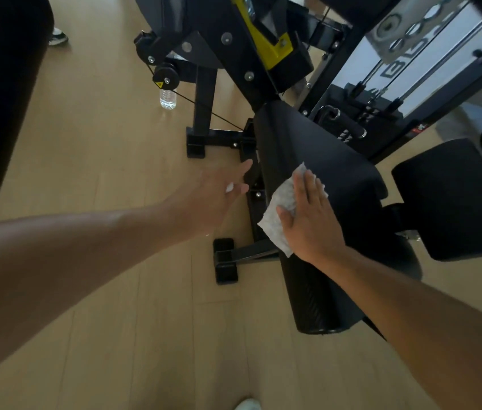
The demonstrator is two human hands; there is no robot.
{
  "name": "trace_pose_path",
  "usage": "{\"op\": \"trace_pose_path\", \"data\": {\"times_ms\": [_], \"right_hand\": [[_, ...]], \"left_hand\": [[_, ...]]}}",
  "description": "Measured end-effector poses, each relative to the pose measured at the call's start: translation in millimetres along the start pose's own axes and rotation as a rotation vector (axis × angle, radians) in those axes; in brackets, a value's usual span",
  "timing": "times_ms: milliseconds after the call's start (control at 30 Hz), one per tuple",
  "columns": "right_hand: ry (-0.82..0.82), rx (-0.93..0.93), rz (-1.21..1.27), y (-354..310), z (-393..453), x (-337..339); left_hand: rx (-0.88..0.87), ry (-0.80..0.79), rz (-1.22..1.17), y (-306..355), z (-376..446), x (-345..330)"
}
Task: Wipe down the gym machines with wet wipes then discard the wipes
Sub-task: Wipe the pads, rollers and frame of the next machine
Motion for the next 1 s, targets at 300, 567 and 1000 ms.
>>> {"op": "trace_pose_path", "data": {"times_ms": [300,567,1000], "right_hand": [[-0.037,-0.078,0.034,-8,92,11],[-0.042,0.025,-0.202,-12,71,3],[-0.152,0.100,-0.655,-51,164,6]], "left_hand": [[0.012,-0.143,0.205,-15,3,-31],[0.033,-0.163,0.230,-13,-1,-27],[0.098,-0.123,0.258,-10,-19,-11]]}}
Point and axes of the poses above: each hand's wrist, its own z-axis towards the middle knuckle, its own x-axis out of the back of the hand, y = z × x, the point moved 7 cm from there along z, towards the middle knuckle, and after that the axes turned 4 degrees about -y, right-handed, at the moved point
